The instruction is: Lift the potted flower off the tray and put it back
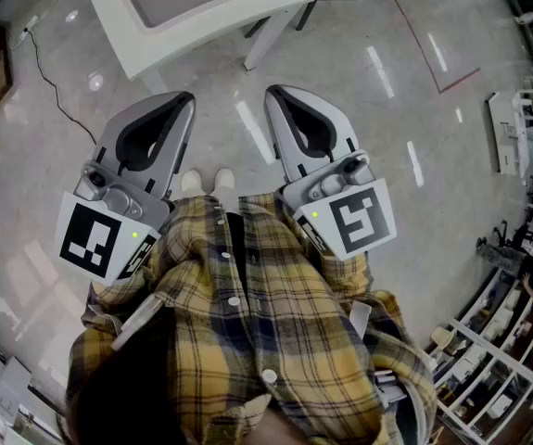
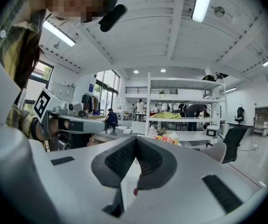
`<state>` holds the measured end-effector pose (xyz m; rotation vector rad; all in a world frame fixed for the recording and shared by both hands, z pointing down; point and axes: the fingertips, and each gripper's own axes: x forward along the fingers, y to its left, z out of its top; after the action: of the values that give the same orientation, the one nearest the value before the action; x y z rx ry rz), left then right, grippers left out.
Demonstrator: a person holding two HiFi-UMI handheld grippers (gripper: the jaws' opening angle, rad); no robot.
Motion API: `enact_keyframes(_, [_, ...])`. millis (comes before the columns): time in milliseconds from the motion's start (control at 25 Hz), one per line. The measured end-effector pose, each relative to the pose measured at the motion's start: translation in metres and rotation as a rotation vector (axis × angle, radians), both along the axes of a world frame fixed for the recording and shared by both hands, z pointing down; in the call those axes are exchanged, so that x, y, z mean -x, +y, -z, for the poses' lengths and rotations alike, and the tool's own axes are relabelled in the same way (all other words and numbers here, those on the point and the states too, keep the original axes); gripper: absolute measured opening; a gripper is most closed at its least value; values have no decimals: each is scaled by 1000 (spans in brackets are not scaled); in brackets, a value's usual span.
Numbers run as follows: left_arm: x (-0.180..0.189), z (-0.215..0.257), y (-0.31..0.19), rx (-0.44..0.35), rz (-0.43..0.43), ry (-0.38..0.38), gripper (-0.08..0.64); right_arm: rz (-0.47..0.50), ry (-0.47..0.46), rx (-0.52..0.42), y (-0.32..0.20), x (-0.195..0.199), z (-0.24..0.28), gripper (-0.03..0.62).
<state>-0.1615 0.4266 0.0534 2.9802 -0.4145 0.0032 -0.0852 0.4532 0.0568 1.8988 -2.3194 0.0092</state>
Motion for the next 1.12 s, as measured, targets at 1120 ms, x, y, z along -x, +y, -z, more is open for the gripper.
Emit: enact_keyframes(1120, [-22, -15, 8, 10, 139, -16, 8, 78, -44, 9, 19, -37, -18, -3])
